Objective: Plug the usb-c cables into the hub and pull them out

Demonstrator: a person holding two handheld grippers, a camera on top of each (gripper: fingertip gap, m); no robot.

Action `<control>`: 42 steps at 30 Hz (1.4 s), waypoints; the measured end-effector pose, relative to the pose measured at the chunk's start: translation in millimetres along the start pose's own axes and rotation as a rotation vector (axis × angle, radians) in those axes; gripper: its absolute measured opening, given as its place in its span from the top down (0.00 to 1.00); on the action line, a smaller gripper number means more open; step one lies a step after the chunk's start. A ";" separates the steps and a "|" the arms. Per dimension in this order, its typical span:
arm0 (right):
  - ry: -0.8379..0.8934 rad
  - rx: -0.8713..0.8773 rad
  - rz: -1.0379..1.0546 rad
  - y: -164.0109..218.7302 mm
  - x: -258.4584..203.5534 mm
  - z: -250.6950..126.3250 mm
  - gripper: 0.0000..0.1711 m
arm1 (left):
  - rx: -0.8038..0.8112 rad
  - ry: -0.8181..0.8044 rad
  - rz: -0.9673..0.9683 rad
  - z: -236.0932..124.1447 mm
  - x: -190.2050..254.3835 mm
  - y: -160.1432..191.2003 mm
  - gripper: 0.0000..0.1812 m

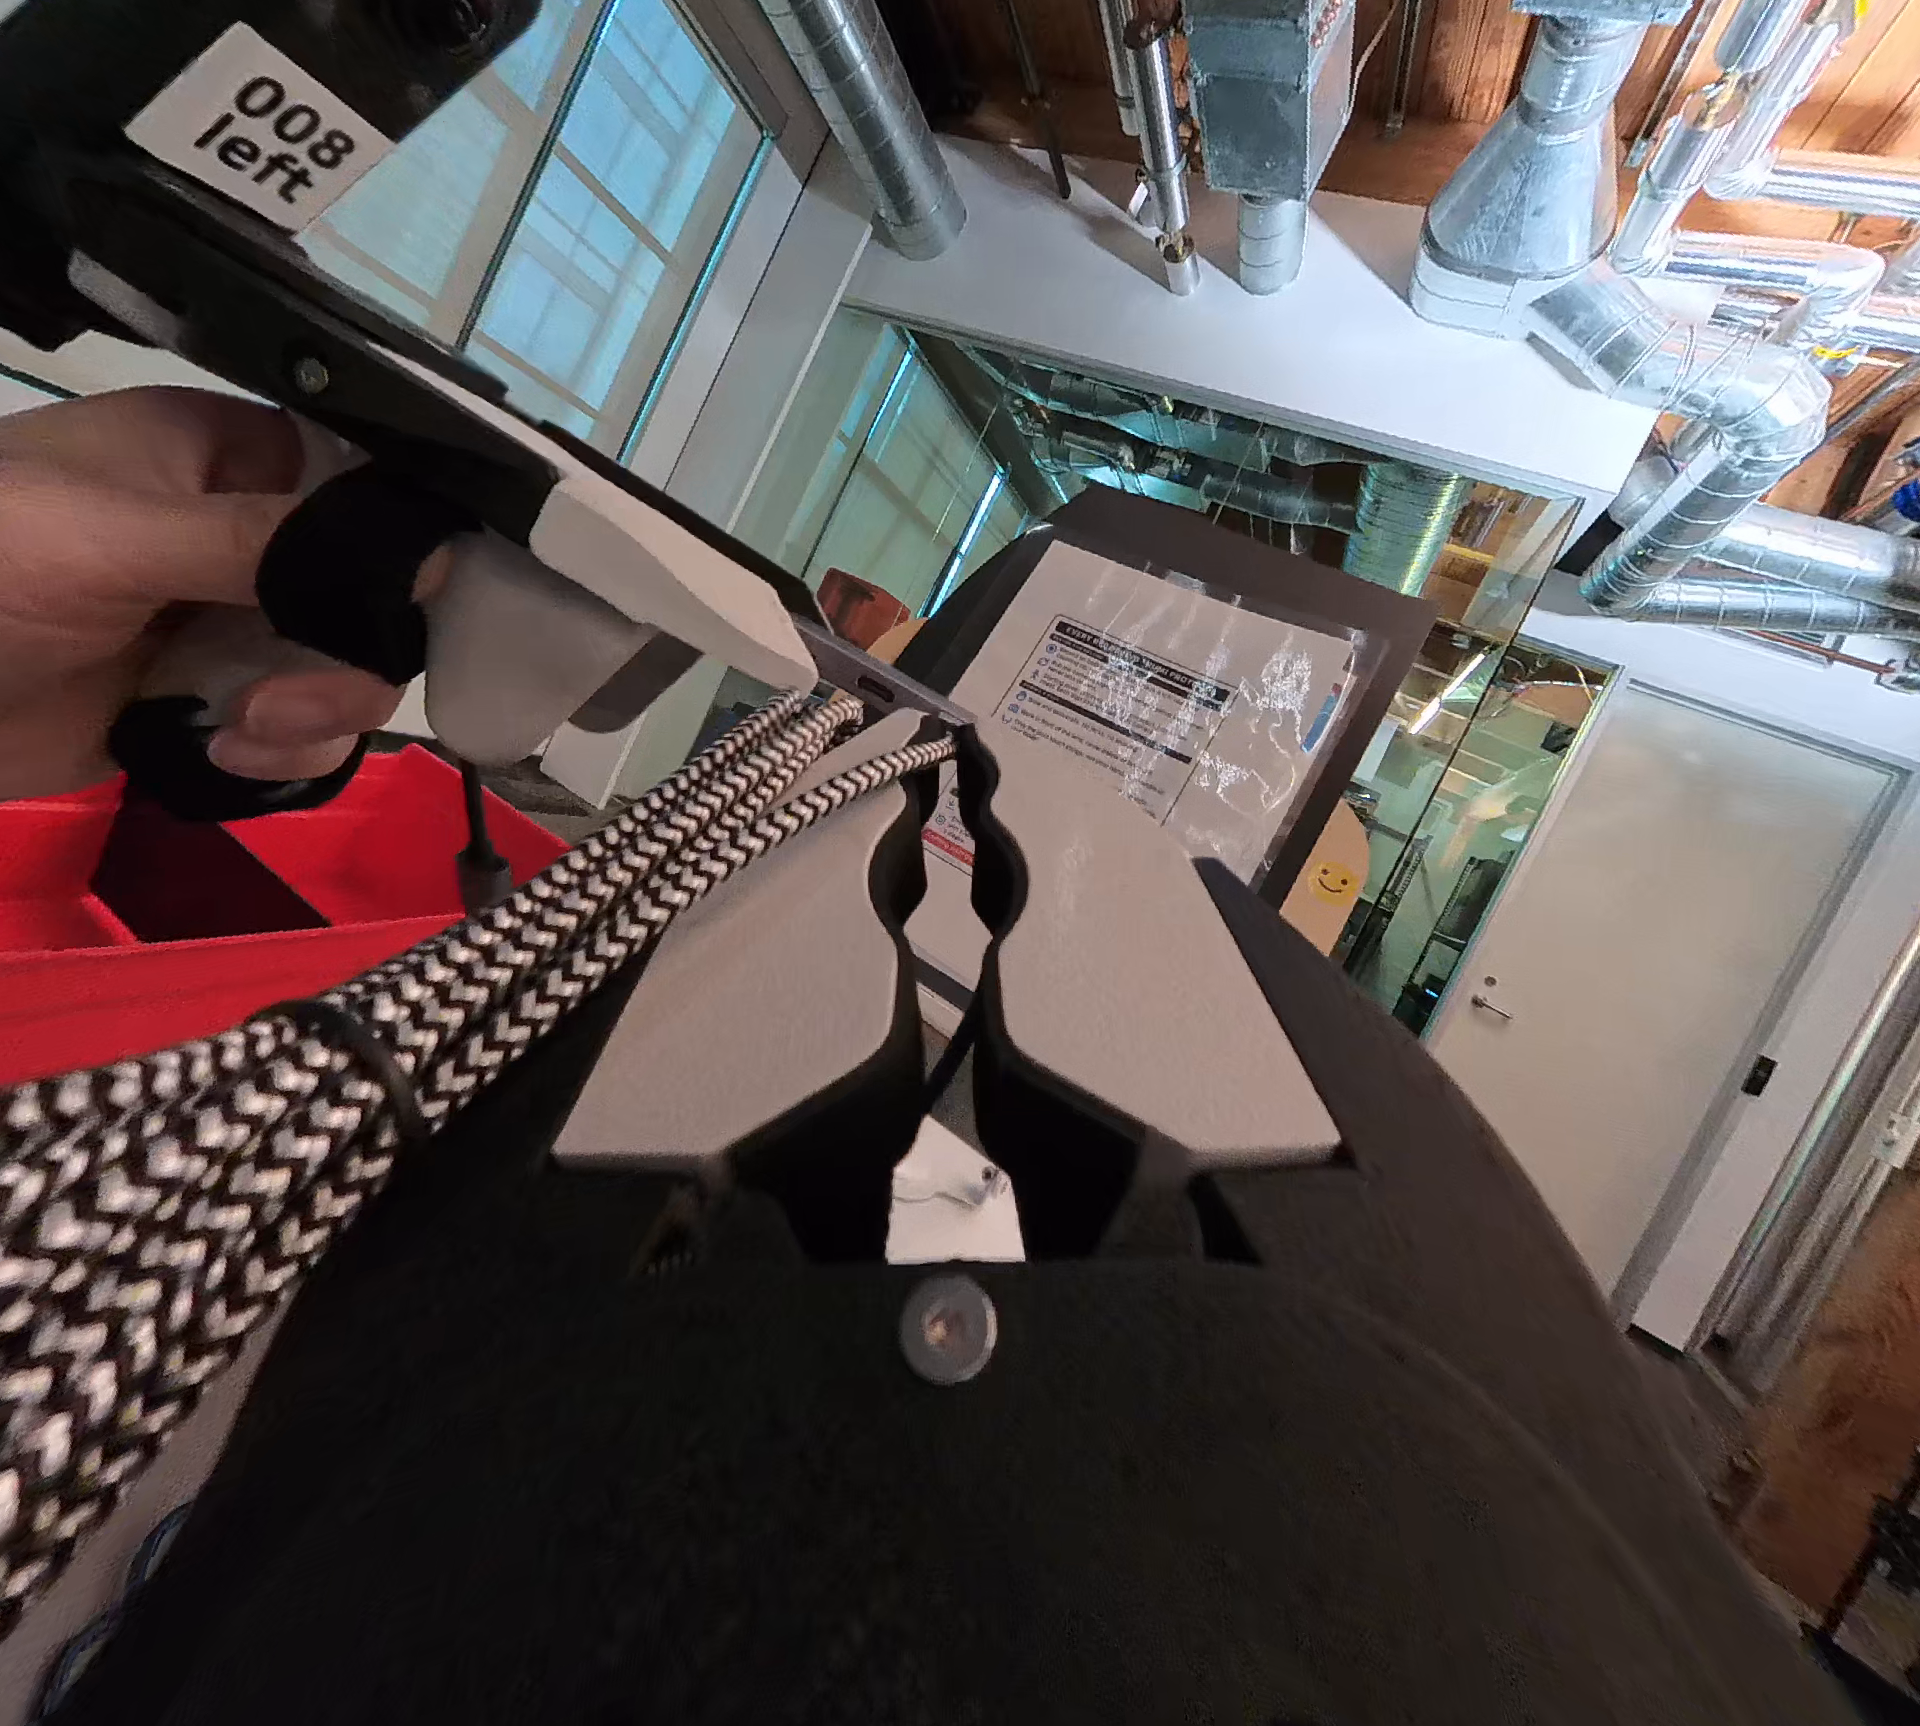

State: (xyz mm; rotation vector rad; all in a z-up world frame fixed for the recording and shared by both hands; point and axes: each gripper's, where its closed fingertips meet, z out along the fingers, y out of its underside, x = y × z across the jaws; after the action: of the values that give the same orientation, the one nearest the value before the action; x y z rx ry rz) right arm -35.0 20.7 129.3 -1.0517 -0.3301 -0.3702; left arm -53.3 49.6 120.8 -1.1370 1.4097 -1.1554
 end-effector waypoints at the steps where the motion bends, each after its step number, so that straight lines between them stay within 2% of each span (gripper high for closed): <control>1: 0.003 0.009 0.001 -1.7 -0.2 -0.6 0.98 | 0.011 0.000 0.002 -0.7 1.1 -1.7 0.87; 12: 0.029 0.074 -0.107 -19.5 2.1 -6.8 0.98 | 0.155 0.152 -0.183 0.0 11.7 -10.3 0.87; 21: 0.036 0.106 -0.114 -34.5 4.7 -10.0 0.98 | 0.253 0.084 -0.029 -5.7 22.3 -20.8 0.86; 26: 0.021 0.108 -0.139 -40.4 4.4 -10.3 0.98 | 0.301 0.058 -0.011 -9.1 26.2 -25.1 0.86; 33: 0.007 0.094 -0.181 -39.0 2.7 -9.1 0.98 | 0.326 0.018 0.002 -13.4 27.0 -29.8 0.86; 42: 0.012 0.097 -0.181 -38.7 1.6 -9.2 0.98 | 0.314 -0.064 0.142 -17.8 31.1 -34.6 0.86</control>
State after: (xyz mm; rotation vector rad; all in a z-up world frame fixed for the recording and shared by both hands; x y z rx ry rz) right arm -50.1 -4.8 155.8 -0.9272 -0.4302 -0.5178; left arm -71.5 16.5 153.4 -0.8324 1.1903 -1.1788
